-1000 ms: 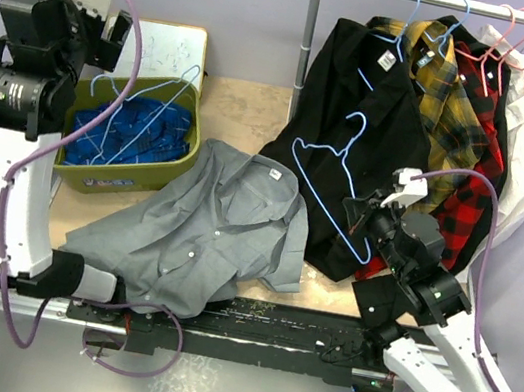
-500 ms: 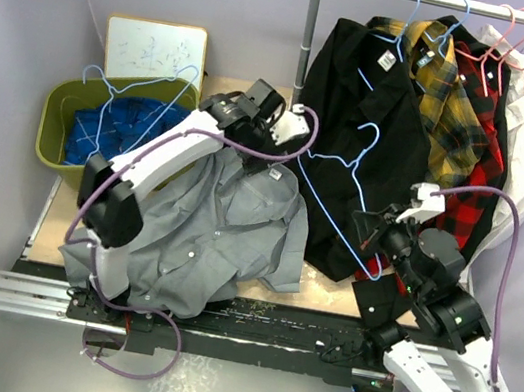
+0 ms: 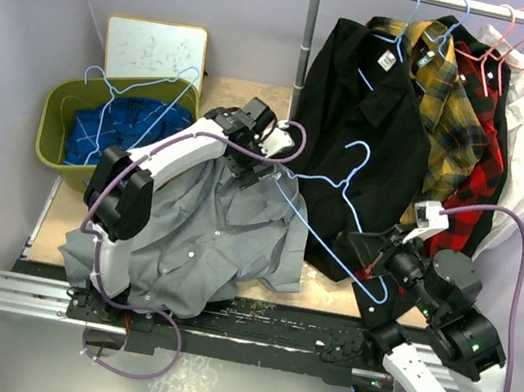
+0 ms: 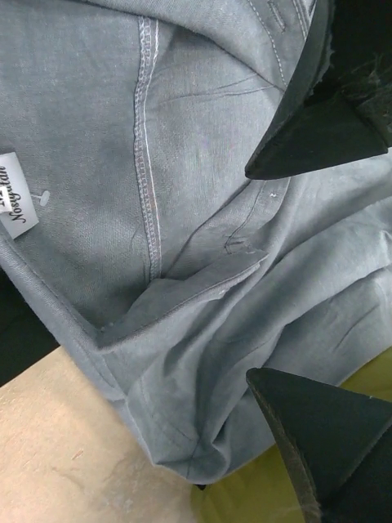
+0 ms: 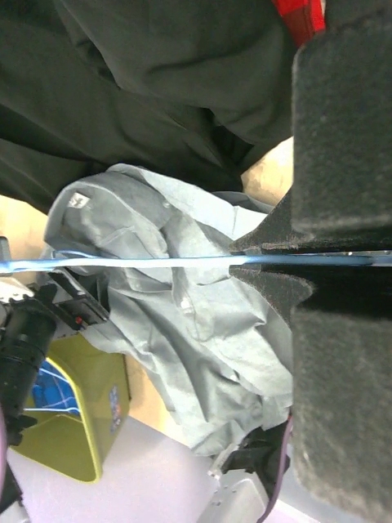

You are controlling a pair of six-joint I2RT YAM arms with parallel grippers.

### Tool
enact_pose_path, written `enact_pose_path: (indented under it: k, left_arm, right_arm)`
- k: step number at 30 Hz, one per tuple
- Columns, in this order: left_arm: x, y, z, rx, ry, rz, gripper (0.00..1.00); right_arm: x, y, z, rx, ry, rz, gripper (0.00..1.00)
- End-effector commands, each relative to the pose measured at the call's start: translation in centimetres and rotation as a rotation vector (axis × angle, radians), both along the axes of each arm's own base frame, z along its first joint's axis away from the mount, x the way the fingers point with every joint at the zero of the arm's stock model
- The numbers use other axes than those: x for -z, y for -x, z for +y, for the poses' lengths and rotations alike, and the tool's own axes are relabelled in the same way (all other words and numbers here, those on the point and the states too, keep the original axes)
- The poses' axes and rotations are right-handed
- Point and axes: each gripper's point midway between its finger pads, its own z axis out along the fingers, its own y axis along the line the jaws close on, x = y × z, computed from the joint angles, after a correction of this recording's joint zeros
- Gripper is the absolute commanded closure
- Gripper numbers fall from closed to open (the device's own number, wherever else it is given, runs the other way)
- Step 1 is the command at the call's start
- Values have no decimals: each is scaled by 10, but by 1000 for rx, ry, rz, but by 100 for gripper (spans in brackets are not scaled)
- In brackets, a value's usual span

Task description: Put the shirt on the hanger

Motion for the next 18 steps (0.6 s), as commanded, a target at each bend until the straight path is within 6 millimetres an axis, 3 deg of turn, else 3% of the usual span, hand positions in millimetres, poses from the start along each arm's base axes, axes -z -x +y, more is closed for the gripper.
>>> enact_pose_path:
  k: [1,5,10,15,18]
  left_arm:
    - [3,-16,-3,-40,63,-21,1]
    - [8,-31,2,-69,58,-47,7]
    - [20,-36,0,-53,82,-19,18]
    - [33,-30,-2,-37,115,51,52]
    - [37,-18,-7,-2,146,108,63]
  right_arm:
    - [3,6,13,-79,-19,-1,100]
    - [6,2,16,-76,-38,-11,100]
    - [10,-1,18,-69,-55,-13,100]
    - [10,-5,18,-59,-58,-9,100]
    - [13,-8,22,-65,-64,-4,100]
